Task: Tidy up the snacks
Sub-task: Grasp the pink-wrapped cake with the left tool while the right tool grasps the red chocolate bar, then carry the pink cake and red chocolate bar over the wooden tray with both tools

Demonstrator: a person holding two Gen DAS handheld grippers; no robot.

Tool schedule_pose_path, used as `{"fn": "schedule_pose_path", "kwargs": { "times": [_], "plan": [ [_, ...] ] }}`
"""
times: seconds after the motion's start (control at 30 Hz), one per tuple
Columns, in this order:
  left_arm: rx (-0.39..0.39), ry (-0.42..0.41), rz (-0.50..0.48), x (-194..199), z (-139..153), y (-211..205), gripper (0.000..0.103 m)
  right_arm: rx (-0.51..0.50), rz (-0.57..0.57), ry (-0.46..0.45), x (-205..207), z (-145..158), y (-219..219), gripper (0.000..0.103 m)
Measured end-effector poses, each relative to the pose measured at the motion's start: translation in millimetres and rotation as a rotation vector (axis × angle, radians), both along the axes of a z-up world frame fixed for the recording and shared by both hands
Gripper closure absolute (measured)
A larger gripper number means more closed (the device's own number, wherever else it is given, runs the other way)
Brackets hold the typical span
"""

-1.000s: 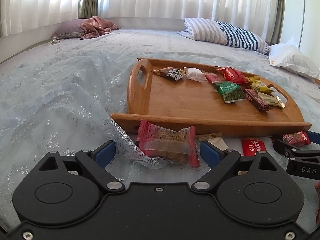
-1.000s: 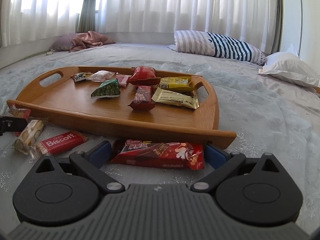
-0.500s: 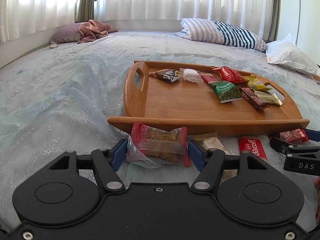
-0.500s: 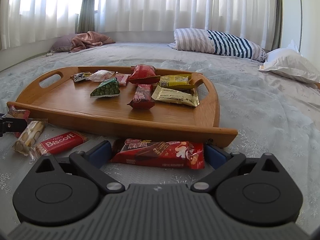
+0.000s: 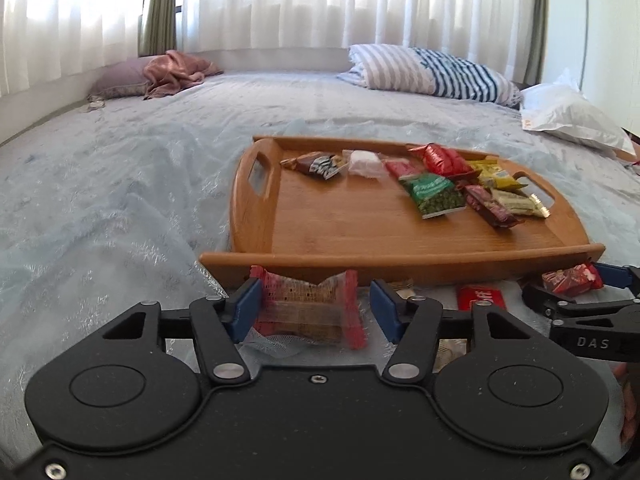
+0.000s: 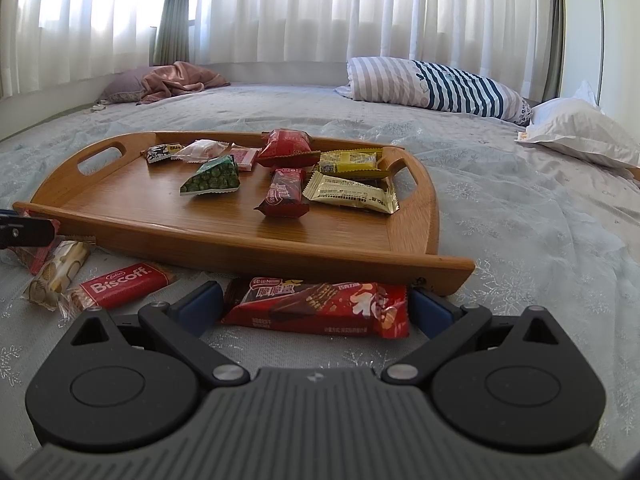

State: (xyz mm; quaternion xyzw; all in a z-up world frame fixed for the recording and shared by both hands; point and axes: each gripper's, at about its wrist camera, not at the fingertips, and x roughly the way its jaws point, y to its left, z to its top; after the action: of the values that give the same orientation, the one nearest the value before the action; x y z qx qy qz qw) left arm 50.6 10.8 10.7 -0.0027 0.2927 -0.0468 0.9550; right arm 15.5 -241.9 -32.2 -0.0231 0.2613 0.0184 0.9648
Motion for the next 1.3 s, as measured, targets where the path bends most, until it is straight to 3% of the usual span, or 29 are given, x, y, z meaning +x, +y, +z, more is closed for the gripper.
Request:
{"fn": "schedule_pose_path", "kwargs": {
  "times": [0.07,0.17,0.23,0.37,0.43,0.67,0.87,0.97,1.3],
  "plan": [
    [0.013,-0.004,0.017,-0.3,-2.1,1.4,0.045,0.0,0.0,0.0,-0.1,0.0,0.2,0.0],
    [0.008,0.006,0.038,0.7,-5.6,6.3,0.032,-0.001,0.0,-0.001,-0.1,0.1,0.3,0.0],
    [-0.004,0.023,0.046,3.8,-8.3,9.5,0.029,-0.001,0.0,0.0,0.0,0.1,0.3,0.0],
    [-0.032,0.04,0.044,7.9,-10.4,11.1,0.032,-0.001,0.0,0.0,-0.1,0.1,0.5,0.0],
    [-0.028,0.039,0.036,8.6,-11.0,8.4,0.039,-0.001,0.0,0.0,-0.1,0.0,0.4,0.0],
    [0.004,0.039,0.016,6.9,-10.5,0.5,0.045,-0.025,0.004,-0.031,-5.9,3.8,1.7,0.0],
    [-0.005,0.033,0.003,0.3,-4.2,2.2,0.052,-0.114,0.043,-0.05,-17.7,8.7,17.0,0.025],
    [-0.017,0.02,0.008,-3.0,1.3,4.9,0.054,-0.121,0.052,-0.052,-22.2,9.1,21.1,0.032],
    [-0.065,0.007,0.018,-8.7,15.0,15.1,0.054,-0.046,-0.011,-0.069,-27.2,27.4,7.4,0.032]
  ]
}}
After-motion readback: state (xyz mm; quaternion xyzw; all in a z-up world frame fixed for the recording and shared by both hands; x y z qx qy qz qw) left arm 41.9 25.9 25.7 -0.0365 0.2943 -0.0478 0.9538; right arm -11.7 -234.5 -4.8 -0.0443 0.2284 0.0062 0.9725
